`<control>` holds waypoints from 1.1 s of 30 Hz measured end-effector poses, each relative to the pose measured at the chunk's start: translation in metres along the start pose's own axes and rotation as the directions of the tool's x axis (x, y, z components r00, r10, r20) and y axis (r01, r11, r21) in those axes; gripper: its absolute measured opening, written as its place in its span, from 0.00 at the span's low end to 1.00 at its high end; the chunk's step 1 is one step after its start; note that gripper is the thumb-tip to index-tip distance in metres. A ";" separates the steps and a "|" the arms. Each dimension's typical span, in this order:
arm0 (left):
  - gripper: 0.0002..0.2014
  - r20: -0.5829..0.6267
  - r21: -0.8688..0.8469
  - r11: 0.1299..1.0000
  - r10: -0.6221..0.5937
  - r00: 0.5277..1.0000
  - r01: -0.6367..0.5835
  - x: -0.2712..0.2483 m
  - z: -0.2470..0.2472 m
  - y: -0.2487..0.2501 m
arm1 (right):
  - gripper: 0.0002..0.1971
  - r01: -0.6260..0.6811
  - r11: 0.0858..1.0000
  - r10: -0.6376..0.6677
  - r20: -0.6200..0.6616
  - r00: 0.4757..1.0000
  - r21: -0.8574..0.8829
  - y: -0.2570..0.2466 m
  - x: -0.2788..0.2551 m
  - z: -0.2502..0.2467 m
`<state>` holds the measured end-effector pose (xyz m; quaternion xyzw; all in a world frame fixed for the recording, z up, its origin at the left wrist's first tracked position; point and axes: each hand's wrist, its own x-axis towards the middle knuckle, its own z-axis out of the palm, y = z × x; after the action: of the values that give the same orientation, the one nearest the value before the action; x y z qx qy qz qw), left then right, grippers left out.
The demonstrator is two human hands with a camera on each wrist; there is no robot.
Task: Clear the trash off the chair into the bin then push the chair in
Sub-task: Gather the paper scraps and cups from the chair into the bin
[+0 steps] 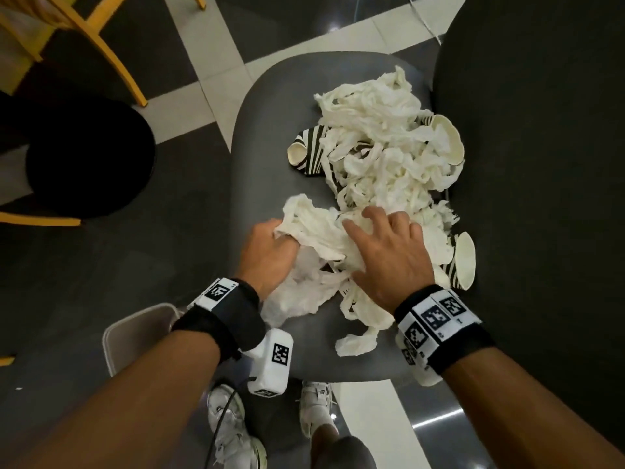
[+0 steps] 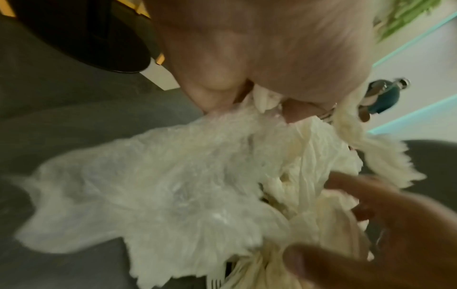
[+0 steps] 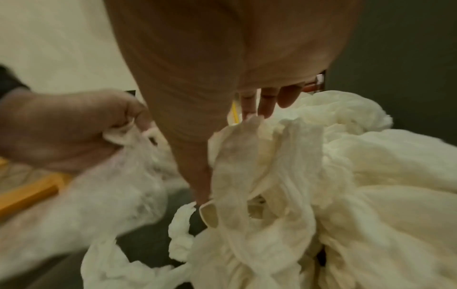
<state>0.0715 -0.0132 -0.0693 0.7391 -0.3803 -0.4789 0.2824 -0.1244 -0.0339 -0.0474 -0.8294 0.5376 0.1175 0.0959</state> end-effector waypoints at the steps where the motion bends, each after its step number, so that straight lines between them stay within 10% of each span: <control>1: 0.13 -0.002 -0.051 0.999 -0.009 1.000 0.009 0.000 -0.005 0.000 | 0.21 0.018 0.999 -0.017 0.027 0.999 -0.037 -0.005 0.004 -0.002; 4: 0.10 -0.027 -0.096 0.995 0.025 0.999 -0.027 -0.002 -0.020 -0.003 | 0.10 0.082 0.996 -0.080 0.083 0.993 -0.021 -0.012 0.011 -0.004; 8: 0.04 -0.098 -0.059 0.990 0.122 0.988 -0.128 -0.006 -0.034 -0.015 | 0.06 0.097 0.893 -0.074 -0.071 0.995 0.439 -0.020 0.012 -0.016; 15: 0.15 -0.031 -0.133 0.985 0.108 0.994 -0.111 -0.016 -0.044 -0.019 | 0.08 -0.133 0.084 0.184 0.116 0.976 0.988 -0.061 0.000 -0.041; 18: 0.10 0.103 -0.386 0.922 0.093 0.990 -0.046 -0.038 -0.053 -0.008 | 0.09 -0.152 -0.104 0.137 0.166 0.977 0.983 -0.096 -0.005 -0.042; 20: 0.19 0.187 -0.653 0.733 -0.091 0.978 0.193 -0.050 -0.064 -0.007 | 0.09 -0.180 -0.153 0.068 0.192 0.979 0.972 -0.129 -0.012 -0.045; 23: 0.19 0.321 -0.833 0.412 -0.184 0.929 0.369 -0.056 -0.082 -0.025 | 0.08 -0.143 0.057 0.063 0.139 0.988 0.988 -0.173 -0.015 -0.042; 27: 0.17 0.275 -0.814 0.487 -0.158 0.949 0.317 -0.066 -0.113 -0.048 | 0.23 0.181 0.827 -0.111 -0.161 0.981 0.532 -0.192 -0.005 -0.033; 30: 0.14 0.121 -0.689 0.680 -0.231 0.965 0.249 -0.067 -0.139 -0.070 | 0.42 0.228 0.903 -0.176 -0.172 0.969 0.364 -0.173 0.009 -0.024; 33: 0.25 0.088 -0.648 0.705 -0.307 0.948 0.289 -0.074 -0.165 -0.085 | 0.46 0.173 0.982 -0.183 0.141 0.973 0.078 -0.135 0.034 0.003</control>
<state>0.2301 0.1039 -0.0360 0.6516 -0.0612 -0.6104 0.4462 0.0127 -0.0081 -0.0561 -0.8597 0.4562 0.1517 0.1726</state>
